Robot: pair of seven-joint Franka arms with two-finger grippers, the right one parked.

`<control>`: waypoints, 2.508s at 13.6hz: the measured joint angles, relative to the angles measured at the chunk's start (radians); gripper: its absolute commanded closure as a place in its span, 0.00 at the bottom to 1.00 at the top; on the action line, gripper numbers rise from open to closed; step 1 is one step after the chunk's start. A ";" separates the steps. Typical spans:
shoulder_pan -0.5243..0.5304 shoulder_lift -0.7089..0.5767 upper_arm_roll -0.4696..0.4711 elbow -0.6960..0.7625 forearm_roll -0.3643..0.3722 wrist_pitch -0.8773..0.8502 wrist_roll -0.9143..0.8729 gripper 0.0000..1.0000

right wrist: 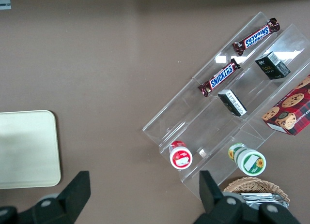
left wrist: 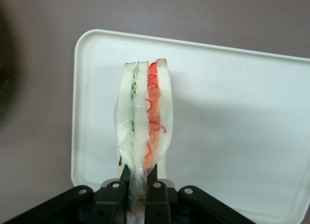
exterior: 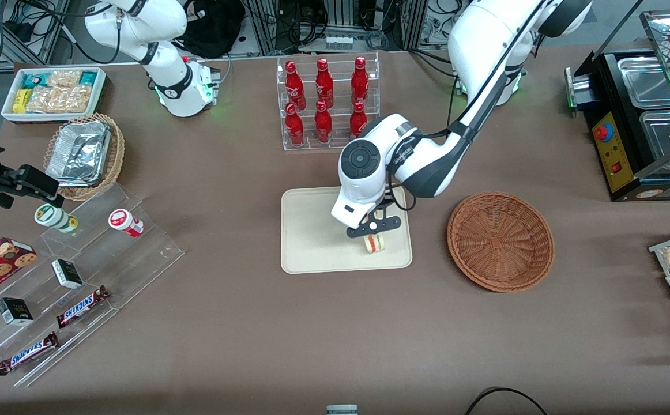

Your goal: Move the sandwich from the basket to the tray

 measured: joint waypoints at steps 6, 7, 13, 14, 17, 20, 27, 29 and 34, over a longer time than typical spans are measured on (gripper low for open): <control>-0.039 0.064 0.000 0.000 0.002 0.144 0.001 0.89; -0.040 0.078 0.000 0.001 0.002 0.158 0.001 0.89; -0.040 0.102 0.001 0.006 0.003 0.170 0.001 0.00; -0.040 0.101 0.001 0.011 0.003 0.169 0.001 0.00; -0.040 0.069 0.000 0.030 0.003 0.146 -0.002 0.00; -0.033 -0.044 0.002 0.042 0.003 0.021 -0.058 0.00; 0.189 -0.400 0.020 0.047 -0.065 -0.347 -0.079 0.00; 0.268 -0.463 0.022 0.046 -0.068 -0.438 0.010 0.00; 0.460 -0.536 0.026 0.037 -0.073 -0.584 0.292 0.00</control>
